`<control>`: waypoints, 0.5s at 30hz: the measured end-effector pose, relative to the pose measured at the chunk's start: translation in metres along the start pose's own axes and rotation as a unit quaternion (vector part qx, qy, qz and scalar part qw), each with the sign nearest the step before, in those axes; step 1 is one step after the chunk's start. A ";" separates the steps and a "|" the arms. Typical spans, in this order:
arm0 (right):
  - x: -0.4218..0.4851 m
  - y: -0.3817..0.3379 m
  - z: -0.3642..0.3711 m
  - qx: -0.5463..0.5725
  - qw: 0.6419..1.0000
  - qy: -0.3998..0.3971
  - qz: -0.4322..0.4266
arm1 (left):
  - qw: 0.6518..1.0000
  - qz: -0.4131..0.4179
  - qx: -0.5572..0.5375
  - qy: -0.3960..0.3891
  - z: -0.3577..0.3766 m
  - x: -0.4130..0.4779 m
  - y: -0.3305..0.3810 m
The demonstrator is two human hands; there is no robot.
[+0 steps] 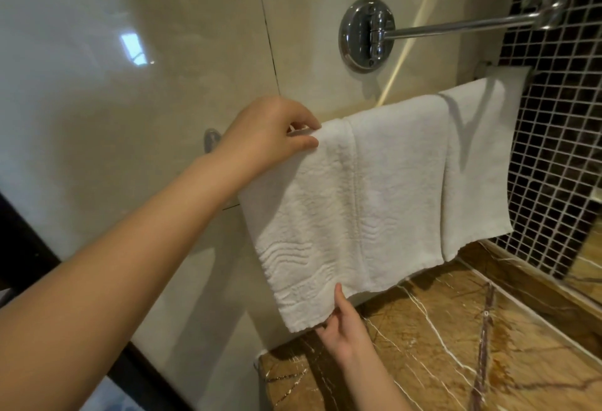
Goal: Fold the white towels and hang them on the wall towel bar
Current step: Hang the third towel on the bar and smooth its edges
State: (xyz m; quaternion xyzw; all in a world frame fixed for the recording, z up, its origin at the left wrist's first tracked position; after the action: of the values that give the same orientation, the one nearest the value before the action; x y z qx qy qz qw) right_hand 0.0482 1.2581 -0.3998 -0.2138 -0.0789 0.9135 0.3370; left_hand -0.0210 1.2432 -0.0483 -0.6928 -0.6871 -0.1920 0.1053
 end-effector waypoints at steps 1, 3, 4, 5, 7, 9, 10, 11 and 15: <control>0.002 -0.001 -0.004 -0.013 1.000 0.009 -0.003 | 1.000 -0.001 -0.001 0.001 0.000 0.001 0.000; 0.003 -0.002 -0.011 -0.042 0.999 0.029 -0.007 | 1.000 -0.003 -0.006 0.003 0.000 0.002 0.000; 0.003 -0.001 -0.013 -0.053 0.998 0.036 -0.010 | 1.000 -0.004 -0.007 0.002 0.000 0.002 0.000; 0.003 0.000 -0.015 -0.060 0.997 0.041 -0.014 | 1.000 -0.005 -0.007 0.001 0.000 0.002 0.000; 0.003 0.002 -0.017 -0.064 0.997 0.045 -0.017 | 1.000 -0.004 -0.005 0.004 0.000 0.002 0.001; 0.004 0.004 -0.016 -0.062 0.997 0.044 -0.016 | 1.000 -0.005 -0.004 0.005 0.000 0.001 0.000; 0.005 0.004 -0.015 -0.060 0.997 0.042 -0.016 | 1.000 -0.006 -0.004 0.004 0.000 0.001 0.001; 0.005 0.004 -0.015 -0.058 0.997 0.040 -0.014 | 1.000 -0.008 -0.002 0.002 0.000 0.001 0.000; 0.004 0.002 -0.018 -0.052 0.998 0.028 -0.004 | 1.000 -0.003 0.019 -0.015 0.001 0.002 0.003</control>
State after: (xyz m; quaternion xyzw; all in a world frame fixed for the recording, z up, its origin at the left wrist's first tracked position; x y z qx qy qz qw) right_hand 0.0520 1.2589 -0.4181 -0.2561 -0.1174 0.9005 0.3312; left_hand -0.0176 1.2455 -0.0475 -0.6911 -0.6945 -0.1688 0.1074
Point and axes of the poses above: each hand's wrist, its own x-axis towards the middle knuckle, its own z-axis out of the palm, y = z × x, the point moved 4 cm from there along x, towards the middle knuckle, and after that the axes turned 7 degrees about -y, right-handed, at the moved point
